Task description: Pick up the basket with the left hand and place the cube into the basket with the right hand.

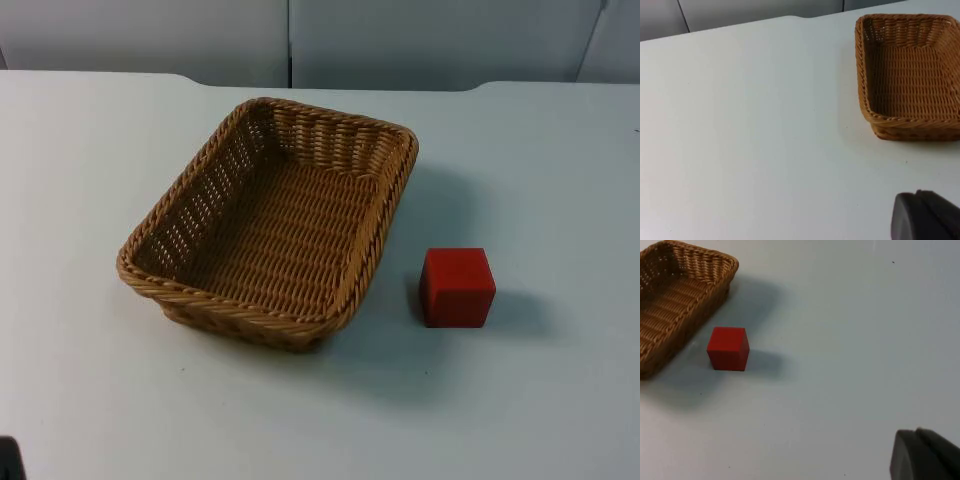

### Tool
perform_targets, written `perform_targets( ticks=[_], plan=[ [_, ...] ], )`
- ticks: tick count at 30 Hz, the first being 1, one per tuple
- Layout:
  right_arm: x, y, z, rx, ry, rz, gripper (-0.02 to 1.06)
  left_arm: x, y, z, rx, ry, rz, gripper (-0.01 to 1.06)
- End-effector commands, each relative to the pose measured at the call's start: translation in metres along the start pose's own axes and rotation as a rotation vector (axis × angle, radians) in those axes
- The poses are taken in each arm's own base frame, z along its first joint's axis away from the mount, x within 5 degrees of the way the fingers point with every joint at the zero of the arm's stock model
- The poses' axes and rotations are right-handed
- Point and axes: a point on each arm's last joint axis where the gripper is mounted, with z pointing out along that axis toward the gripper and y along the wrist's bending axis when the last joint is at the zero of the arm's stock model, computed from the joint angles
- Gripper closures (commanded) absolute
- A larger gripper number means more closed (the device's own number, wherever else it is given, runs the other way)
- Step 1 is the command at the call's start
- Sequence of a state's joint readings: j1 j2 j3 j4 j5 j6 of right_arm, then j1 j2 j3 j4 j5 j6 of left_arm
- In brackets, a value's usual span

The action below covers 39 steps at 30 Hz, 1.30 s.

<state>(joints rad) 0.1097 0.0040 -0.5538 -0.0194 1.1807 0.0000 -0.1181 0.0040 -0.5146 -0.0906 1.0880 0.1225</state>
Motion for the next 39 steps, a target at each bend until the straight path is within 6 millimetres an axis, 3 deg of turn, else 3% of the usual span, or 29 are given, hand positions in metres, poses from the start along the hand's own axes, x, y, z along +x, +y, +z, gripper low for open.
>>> perform_targets(
  ticks=[1,3,5,7,10,11,13,16,17,19,21,22,25,26,32,39],
  plan=[
    [0.0,0.0,0.001,-0.006,-0.01,-0.001,1.05,0.0,0.0,0.0,0.006,-0.014,-0.013,1.05],
    [0.0,0.0,0.001,-0.006,-0.01,-0.001,1.05,-0.002,-0.003,0.0,0.036,-0.029,-0.096,1.05],
    [0.0,0.0,0.001,-0.006,-0.01,-0.001,1.05,-0.021,-0.013,0.014,0.175,0.04,-0.161,1.05],
    [0.0,0.0,0.001,-0.006,-0.01,-0.001,1.05,-0.025,-0.014,0.018,0.199,0.064,-0.17,1.05],
    [0.0,0.0,0.001,-0.006,-0.01,-0.001,1.05,-0.059,-0.03,0.054,0.457,0.17,-0.167,1.05],
    [0.0,0.0,0.001,-0.006,-0.01,-0.001,1.05,-0.059,-0.03,0.054,0.457,0.17,-0.167,1.05],
    [0.0,0.0,0.001,-0.006,-0.01,-0.001,1.05,-0.076,-0.035,0.083,0.568,0.255,-0.187,1.05],
    [0.0,0.0,0.001,-0.004,-0.01,-0.001,1.05,-0.084,-0.031,0.132,0.601,0.408,-0.158,1.0],
    [0.0,0.0,0.001,-0.004,-0.01,-0.001,1.05,-0.084,-0.031,0.132,0.601,0.408,-0.158,1.0],
    [0.0,0.0,0.001,-0.004,-0.01,-0.001,1.05,-0.082,-0.028,0.162,0.596,0.509,-0.174,0.89],
    [0.0,0.0,0.001,-0.004,-0.01,-0.001,1.05,-0.077,-0.025,0.191,0.573,0.58,-0.228,0.7],
    [0.0,0.0,0.001,-0.004,-0.01,-0.001,1.05,-0.077,-0.025,0.191,0.573,0.58,-0.228,0.7],
    [0.0,0.0,0.001,-0.004,-0.01,-0.001,1.05,-0.061,-0.022,0.231,0.505,0.698,-0.388,0.42],
    [0.0,0.0,0.001,-0.004,-0.01,-0.001,1.05,-0.056,-0.021,0.241,0.478,0.725,-0.456,0.36],
    [0.0,0.0,0.001,-0.002,-0.01,-0.002,1.05,-0.038,-0.025,0.282,0.438,0.794,-0.784,0.36],
    [0.0,0.0,0.001,-0.002,-0.01,-0.002,1.05,-0.039,-0.023,0.305,0.403,0.682,-1.006,0.41]
  ],
)
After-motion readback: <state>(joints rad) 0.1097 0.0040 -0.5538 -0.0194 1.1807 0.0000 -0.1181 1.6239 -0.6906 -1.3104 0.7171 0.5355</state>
